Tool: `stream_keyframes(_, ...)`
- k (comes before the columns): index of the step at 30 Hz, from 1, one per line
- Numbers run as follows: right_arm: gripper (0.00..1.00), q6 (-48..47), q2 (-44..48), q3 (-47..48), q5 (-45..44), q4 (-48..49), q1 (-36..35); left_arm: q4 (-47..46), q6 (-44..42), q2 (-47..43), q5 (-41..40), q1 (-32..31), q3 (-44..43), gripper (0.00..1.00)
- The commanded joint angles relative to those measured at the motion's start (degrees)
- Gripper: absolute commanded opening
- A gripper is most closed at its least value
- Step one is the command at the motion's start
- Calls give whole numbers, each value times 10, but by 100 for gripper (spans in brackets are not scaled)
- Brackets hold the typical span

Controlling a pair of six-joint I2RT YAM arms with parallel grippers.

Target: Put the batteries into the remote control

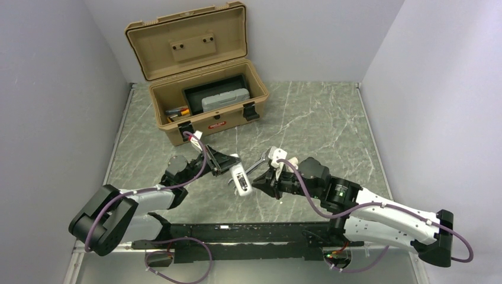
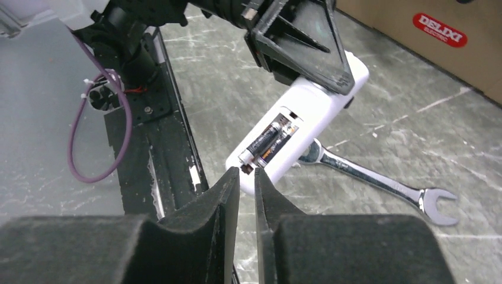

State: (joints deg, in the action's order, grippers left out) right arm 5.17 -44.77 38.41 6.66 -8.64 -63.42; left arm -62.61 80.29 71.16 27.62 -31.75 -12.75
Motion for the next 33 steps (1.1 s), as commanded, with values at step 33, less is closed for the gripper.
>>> stream_keyframes(33, 0, -45, -119, 39, 139, 25, 6, -59, 13, 7, 10, -8, -11, 0)
